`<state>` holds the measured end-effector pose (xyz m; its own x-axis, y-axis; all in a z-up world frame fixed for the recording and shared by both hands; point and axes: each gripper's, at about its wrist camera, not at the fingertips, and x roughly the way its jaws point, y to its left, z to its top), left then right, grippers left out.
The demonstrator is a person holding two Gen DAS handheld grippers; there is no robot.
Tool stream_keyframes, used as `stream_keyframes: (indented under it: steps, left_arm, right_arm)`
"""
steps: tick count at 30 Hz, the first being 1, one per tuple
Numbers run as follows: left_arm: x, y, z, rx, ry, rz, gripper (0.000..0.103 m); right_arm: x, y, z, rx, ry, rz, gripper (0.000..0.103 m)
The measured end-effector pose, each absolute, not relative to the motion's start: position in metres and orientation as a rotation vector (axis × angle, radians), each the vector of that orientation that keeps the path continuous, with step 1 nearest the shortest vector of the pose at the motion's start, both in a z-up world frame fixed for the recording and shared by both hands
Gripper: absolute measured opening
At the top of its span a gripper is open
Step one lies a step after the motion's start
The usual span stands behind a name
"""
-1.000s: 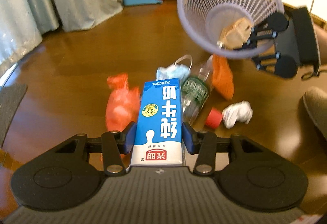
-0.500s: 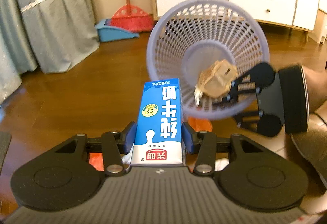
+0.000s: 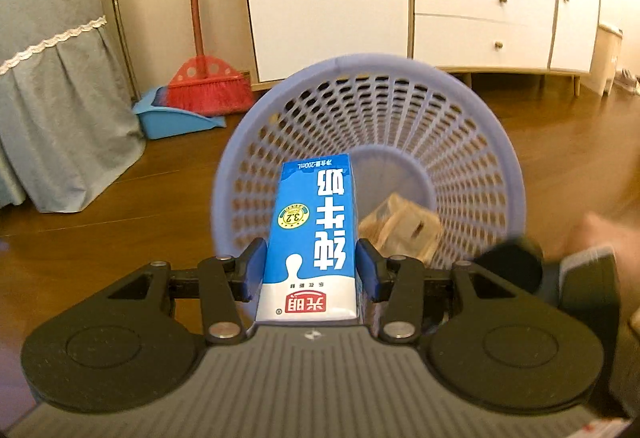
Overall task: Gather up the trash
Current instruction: 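Lift the milk carton with the left tool and drop it into the wastebasket, then lower the left tool to the red bottle cap and grasp it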
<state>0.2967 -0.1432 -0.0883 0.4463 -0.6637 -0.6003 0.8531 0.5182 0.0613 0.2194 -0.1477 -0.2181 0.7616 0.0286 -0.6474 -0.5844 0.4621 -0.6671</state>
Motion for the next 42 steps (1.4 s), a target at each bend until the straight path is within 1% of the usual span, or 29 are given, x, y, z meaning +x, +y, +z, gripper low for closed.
stream_keyframes:
  steps: [1, 3, 4, 8, 19, 25, 30, 32, 33, 42]
  left_arm:
    - [0.299, -0.149, -0.089, 0.362, 0.563, -0.982, 0.044]
    - [0.302, -0.157, -0.089, 0.343, 0.549, -0.981, 0.059]
    - [0.301, -0.158, -0.087, 0.345, 0.535, -0.978, 0.059]
    - [0.298, -0.14, -0.081, 0.361, 0.506, -0.947, 0.06]
    - [0.288, -0.026, -0.11, 0.39, 0.689, -0.724, 0.059]
    - [0.271, 0.021, -0.127, 0.305, 0.768, -0.62, 0.059]
    - [0.249, 0.021, -0.141, 0.353, 0.775, -0.671, 0.058]
    - [0.241, 0.013, -0.148, 0.377, 0.794, -0.718, 0.051]
    - [0.238, 0.009, -0.151, 0.39, 0.798, -0.74, 0.05]
    - [0.214, -0.025, -0.178, 0.492, 0.809, -0.869, 0.05]
  right_arm:
    - [0.219, -0.148, -0.218, -1.033, 0.616, 0.407, 0.001]
    - [0.22, -0.148, -0.218, -1.033, 0.617, 0.407, 0.001]
    - [0.22, -0.148, -0.217, -1.031, 0.618, 0.407, 0.001]
    - [0.221, -0.149, -0.216, -1.027, 0.617, 0.406, 0.002]
    - [0.221, -0.15, -0.215, -1.022, 0.617, 0.403, 0.002]
    - [0.22, -0.15, -0.216, -1.022, 0.618, 0.404, 0.002]
    - [0.22, -0.149, -0.217, -1.025, 0.619, 0.405, 0.002]
    - [0.22, -0.149, -0.217, -1.024, 0.621, 0.405, 0.002]
    - [0.22, -0.15, -0.217, -1.024, 0.621, 0.406, 0.002]
    - [0.22, -0.15, -0.217, -1.024, 0.62, 0.407, 0.002]
